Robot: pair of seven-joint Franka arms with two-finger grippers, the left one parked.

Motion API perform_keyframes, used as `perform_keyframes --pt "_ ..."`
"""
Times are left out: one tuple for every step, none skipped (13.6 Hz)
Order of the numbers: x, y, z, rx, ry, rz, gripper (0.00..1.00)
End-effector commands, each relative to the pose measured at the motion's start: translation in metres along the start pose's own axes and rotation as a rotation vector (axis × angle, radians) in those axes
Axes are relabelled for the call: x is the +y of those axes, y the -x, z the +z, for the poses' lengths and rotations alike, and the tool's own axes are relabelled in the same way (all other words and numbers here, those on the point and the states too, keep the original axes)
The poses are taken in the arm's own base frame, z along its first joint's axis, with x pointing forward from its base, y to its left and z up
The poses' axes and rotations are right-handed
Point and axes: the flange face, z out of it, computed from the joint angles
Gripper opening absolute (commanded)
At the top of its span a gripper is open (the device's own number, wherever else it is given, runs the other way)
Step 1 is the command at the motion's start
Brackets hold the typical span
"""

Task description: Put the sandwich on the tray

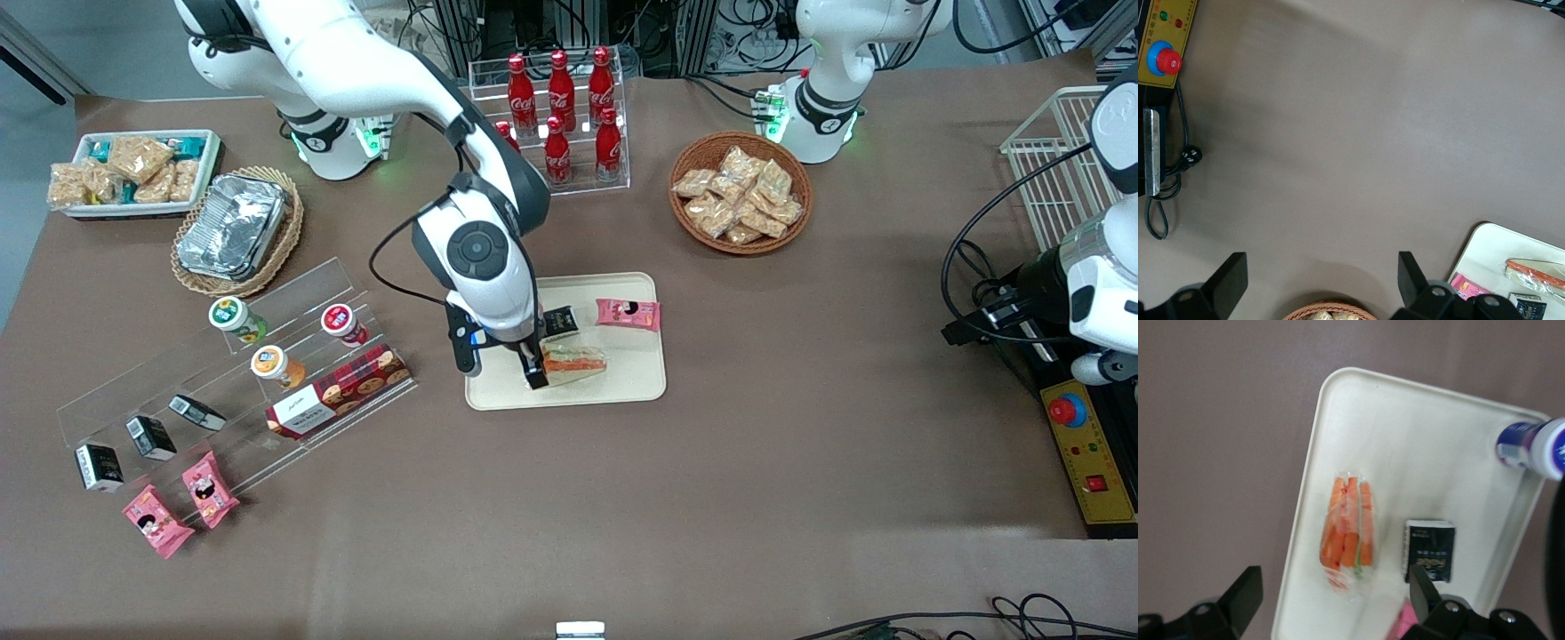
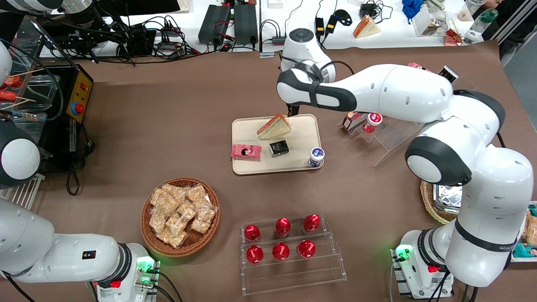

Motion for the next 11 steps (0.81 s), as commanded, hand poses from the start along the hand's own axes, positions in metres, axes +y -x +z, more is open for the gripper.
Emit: perform_keyframes --pt "0.012 -0.007 -0.056 0.003 0.016 -0.185 0.98" --pt "0.015 -0.007 -0.073 0.001 0.006 -0.297 0.98" --pt "0.018 -0.01 -0.089 0.0 0.003 -0.396 0.98" --pt "0.019 -0.016 -0.106 0.008 -0.014 -0.472 0.98" --pt "0.017 -0.029 -0.119 0.021 -0.031 -0.515 0.98" --pt "0.017 -0.037 -0.127 0.031 -0.041 -0.557 0.98" --pt "0.015 -0.049 -0.134 0.04 -0.049 -0.598 0.98" --pt "0.014 -0.063 -0.145 0.042 -0.06 -0.636 0.98" --pt "0.017 -0.076 -0.154 0.04 -0.038 -0.682 0.98" --pt "0.021 -0.089 -0.166 0.041 -0.026 -0.724 0.98" --pt "0.024 -0.102 -0.179 0.04 -0.026 -0.753 0.98"
